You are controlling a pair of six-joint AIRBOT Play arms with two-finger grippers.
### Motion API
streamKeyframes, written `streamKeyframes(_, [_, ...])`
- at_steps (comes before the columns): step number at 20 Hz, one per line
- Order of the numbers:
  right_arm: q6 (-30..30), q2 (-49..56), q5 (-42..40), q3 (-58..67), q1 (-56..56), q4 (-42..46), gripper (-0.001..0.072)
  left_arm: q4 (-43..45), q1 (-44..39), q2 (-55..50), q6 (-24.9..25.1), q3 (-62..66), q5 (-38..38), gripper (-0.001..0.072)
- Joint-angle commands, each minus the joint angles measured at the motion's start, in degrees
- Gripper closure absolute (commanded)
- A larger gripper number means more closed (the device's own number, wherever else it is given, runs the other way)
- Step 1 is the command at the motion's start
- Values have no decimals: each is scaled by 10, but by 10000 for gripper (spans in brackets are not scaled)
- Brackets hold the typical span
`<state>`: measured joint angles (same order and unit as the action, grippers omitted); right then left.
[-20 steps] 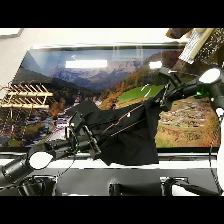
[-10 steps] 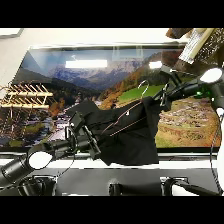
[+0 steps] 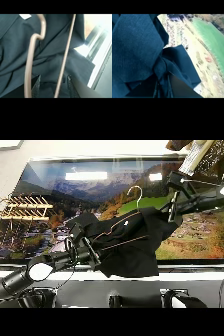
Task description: Fold the clothes and pants, and hang the long-sleeved shirts on hangers.
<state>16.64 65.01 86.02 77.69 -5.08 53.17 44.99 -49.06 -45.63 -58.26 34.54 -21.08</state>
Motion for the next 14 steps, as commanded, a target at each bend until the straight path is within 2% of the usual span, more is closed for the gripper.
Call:
streamKeyframes(1, [20, -47, 13, -2, 0, 25, 690, 0, 2, 0, -19, 0, 1, 302])
streamKeyframes(3, [29, -65, 19, -2, 0, 32, 690, 0, 16, 1, -42, 0, 1, 281])
streamKeyframes(4, [29, -73, 26, -2, 0, 41, 690, 0, 30, 3, -71, 0, 1, 190])
streamKeyframes(5, [36, -81, 26, -2, 0, 48, 690, 0, 49, 4, -109, 0, 1, 153])
streamKeyframes(8, [37, -97, 27, -2, 0, 49, 690, 0, 108, 7, -204, 0, -2, 147])
streamKeyframes(10, [37, -106, 27, -2, 0, 49, 690, 0, 132, 8, -236, 0, -6, 142])
streamKeyframes(11, [38, -108, 27, -2, 0, 49, 690, 0, 139, 8, -246, 0, -6, 102])
streamKeyframes(12, [42, -110, 30, -2, 0, 49, 690, 0, 146, 9, -262, 0, -6, 95])
streamKeyframes(14, [42, -112, 34, -2, 0, 49, 690, 0, 171, 9, -315, 0, -7, 95])
